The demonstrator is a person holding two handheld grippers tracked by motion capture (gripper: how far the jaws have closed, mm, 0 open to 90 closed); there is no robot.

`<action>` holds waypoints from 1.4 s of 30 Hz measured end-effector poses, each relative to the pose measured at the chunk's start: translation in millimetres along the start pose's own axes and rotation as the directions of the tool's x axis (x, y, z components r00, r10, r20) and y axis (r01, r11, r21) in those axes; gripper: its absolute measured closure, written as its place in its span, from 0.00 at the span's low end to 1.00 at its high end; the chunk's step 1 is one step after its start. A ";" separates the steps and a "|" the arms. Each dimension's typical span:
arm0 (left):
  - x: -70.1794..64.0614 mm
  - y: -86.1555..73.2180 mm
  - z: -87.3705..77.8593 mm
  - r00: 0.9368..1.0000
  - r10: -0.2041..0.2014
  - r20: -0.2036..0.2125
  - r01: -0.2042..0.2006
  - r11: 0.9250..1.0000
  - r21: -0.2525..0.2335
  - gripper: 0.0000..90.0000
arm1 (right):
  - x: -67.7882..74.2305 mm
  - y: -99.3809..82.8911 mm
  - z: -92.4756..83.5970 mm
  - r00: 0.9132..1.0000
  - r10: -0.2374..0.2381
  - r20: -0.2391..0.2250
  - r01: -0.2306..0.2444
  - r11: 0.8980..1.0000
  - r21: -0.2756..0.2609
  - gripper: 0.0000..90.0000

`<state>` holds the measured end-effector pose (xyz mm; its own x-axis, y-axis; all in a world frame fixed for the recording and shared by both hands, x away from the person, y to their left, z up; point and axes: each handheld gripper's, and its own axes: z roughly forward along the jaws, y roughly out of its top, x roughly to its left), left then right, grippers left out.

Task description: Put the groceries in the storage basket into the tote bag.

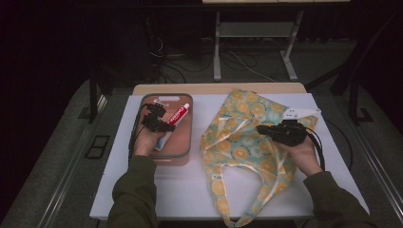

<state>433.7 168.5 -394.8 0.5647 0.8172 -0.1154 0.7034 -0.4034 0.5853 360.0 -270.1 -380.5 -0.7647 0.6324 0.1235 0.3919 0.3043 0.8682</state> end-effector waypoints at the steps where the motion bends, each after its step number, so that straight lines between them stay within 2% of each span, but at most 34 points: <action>1: -0.4 1.4 -4.8 1.000 0.017 -0.001 -0.017 1.000 -0.004 0.85 | 0.2 0.0 0.1 1.000 0.000 0.000 0.000 1.000 0.000 0.99; 8: -7.7 4.0 -39.8 0.997 0.079 0.024 -0.077 0.995 -0.064 0.85 | 0.6 0.2 -0.2 1.000 -0.004 0.004 0.004 1.000 0.001 0.99; 10: -12.0 3.8 -49.0 0.995 0.086 0.045 -0.082 0.993 -0.081 0.85 | 0.5 0.1 0.1 1.000 -0.004 0.006 0.004 1.000 0.003 0.99; 13: -24.2 3.5 -61.3 0.990 0.129 0.060 -0.122 0.987 -0.104 0.85 | 0.2 0.0 0.7 1.000 -0.006 0.008 0.006 1.000 0.005 0.99; 15: -34.7 2.9 -67.4 0.983 0.169 0.071 -0.160 0.980 -0.122 0.85 | 0.0 -0.1 1.0 1.000 -0.005 0.009 0.005 1.000 0.005 0.99; 19: -54.9 1.1 -75.1 0.964 0.235 0.120 -0.216 0.964 -0.157 0.85 | -0.3 -0.5 1.4 1.000 -0.003 0.012 0.003 1.000 0.010 0.99; 22: -71.7 0.2 -77.4 0.953 0.266 0.146 -0.241 0.955 -0.171 0.85 | -0.8 -0.9 1.8 1.000 -0.004 0.015 0.004 1.000 0.010 0.99; 25: -89.5 -1.0 -75.4 0.935 0.312 0.167 -0.284 0.944 -0.170 0.85 | -0.9 -0.8 1.9 1.000 -0.003 0.016 0.003 1.000 0.011 0.99; 28: -106.3 -2.8 -69.2 0.917 0.342 0.205 -0.310 0.935 -0.175 0.85 | -0.9 -1.0 2.0 1.000 -0.004 0.018 0.004 1.000 0.012 0.99; 29: -111.8 -3.2 -66.5 0.909 0.356 0.216 -0.323 0.930 -0.176 0.85 | -1.0 -1.0 2.0 1.000 -0.004 0.019 0.004 1.000 0.013 0.99; 33: -134.2 -3.5 -55.0 0.884 0.399 0.243 -0.367 0.915 -0.168 0.85 | -1.3 -1.2 1.7 1.000 -0.002 0.019 0.001 1.000 0.011 0.99; 35: -145.6 -3.7 -48.5 0.875 0.411 0.254 -0.380 0.910 -0.164 0.85 | -1.5 -1.3 1.5 1.000 -0.001 0.019 0.001 1.000 0.010 0.99; 39: -168.5 -3.1 -36.6 0.847 0.453 0.279 -0.425 0.891 -0.157 0.85 | -2.0 -1.5 0.8 1.000 0.002 0.020 -0.002 1.000 0.008 0.99; 41: -177.6 -2.8 -29.4 0.838 0.462 0.291 -0.437 0.887 -0.150 0.85 | -2.1 -1.5 0.6 1.000 0.003 0.020 -0.003 1.000 0.006 0.99; 42: -181.2 -2.9 -25.7 0.836 0.465 0.291 -0.442 0.885 -0.143 0.85 | -2.0 -1.4 0.4 1.000 0.003 0.020 -0.003 1.000 0.005 0.99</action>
<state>318.3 32.2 -354.9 0.9249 0.3758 -0.0581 0.3109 -0.6596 0.6843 361.1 -271.6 -382.2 -0.7533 0.6473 0.1163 0.3966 0.3060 0.8655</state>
